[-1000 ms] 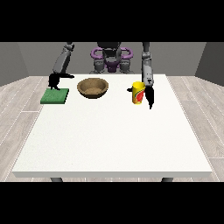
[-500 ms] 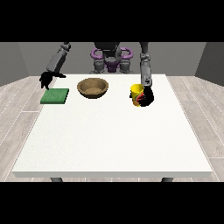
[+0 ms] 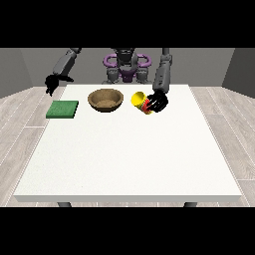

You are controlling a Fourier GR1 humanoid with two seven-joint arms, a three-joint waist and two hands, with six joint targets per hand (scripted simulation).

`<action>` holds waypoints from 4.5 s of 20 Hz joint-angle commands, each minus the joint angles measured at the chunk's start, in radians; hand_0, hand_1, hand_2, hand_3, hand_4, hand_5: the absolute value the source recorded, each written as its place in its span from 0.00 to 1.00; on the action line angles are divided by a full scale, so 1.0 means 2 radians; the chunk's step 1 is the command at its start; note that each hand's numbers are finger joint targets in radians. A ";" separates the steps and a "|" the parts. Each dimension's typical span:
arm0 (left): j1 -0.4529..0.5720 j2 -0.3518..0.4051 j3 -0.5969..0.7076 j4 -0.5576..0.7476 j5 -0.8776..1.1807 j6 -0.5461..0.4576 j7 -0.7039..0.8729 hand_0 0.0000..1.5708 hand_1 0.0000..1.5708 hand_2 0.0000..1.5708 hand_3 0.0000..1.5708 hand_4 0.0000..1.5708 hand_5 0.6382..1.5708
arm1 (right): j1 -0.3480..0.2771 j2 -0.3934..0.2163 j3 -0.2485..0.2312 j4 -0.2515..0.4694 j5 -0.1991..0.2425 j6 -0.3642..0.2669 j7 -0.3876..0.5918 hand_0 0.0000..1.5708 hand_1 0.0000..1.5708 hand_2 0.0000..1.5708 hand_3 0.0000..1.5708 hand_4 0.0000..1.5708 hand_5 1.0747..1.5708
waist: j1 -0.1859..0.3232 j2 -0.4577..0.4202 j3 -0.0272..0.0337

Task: Pick the cup and pour the ball into the bowl, then pick the bowl and place it on the pad

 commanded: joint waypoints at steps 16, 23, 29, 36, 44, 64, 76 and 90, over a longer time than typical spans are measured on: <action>-0.098 -0.068 -0.254 0.005 -0.432 -0.102 0.376 0.81 0.81 1.00 0.98 0.56 0.96 | 0.033 -0.017 -0.032 0.158 0.011 -0.009 -0.035 0.00 0.00 0.19 0.14 0.25 0.94 | 0.108 -0.142 -0.0019; -0.123 -0.114 -0.294 -0.031 -0.483 -0.213 0.410 0.17 0.17 1.00 0.91 0.55 0.95 | 0.050 -0.041 -0.057 0.195 -0.002 0.003 -0.060 0.00 0.00 0.13 0.21 0.26 0.93 | 0.137 -0.151 -0.0022; -0.121 -0.116 -0.345 -0.060 -0.543 -0.261 0.427 0.00 0.00 1.00 1.00 0.35 0.95 | 0.074 -0.033 -0.047 0.209 0.011 0.006 -0.084 0.00 0.00 0.17 0.22 0.25 0.93 | 0.150 -0.170 -0.0022; -0.179 -0.117 -0.336 -0.068 -0.580 -0.307 0.438 0.00 0.00 1.00 1.00 0.39 0.96 | 0.045 -0.024 -0.038 0.198 0.013 0.005 -0.093 0.00 0.00 0.11 0.21 0.27 0.91 | 0.119 -0.130 -0.0024; -0.171 -0.079 -0.383 -0.065 -0.622 -0.337 0.357 0.74 0.74 1.00 1.00 0.72 0.97 | 0.032 -0.027 -0.047 0.194 -0.004 0.004 -0.074 0.00 0.00 0.07 0.16 0.27 0.92 | 0.124 -0.133 -0.0025; 0.063 -0.060 -0.134 -0.152 -0.323 -0.190 0.198 0.89 0.89 0.77 0.61 0.83 1.00 | 0.087 -0.031 -0.062 0.177 -0.029 -0.012 -0.048 0.00 0.00 0.23 0.21 0.46 0.98 | 0.234 -0.094 -0.0077; 0.086 -0.083 -0.021 -0.099 -0.010 -0.278 -0.043 0.00 0.00 0.00 0.00 0.37 0.96 | 0.042 -0.032 -0.095 0.138 -0.067 -0.031 -0.059 0.00 0.00 0.23 0.04 0.29 0.93 | 0.272 0.047 -0.0057; 0.064 -0.060 0.017 -0.045 0.029 -0.318 -0.061 0.00 0.00 0.00 0.00 0.00 0.06 | 0.020 0.035 -0.068 0.132 -0.072 -0.062 0.008 0.00 0.00 0.00 0.00 0.00 1.00 | 0.234 0.002 -0.0026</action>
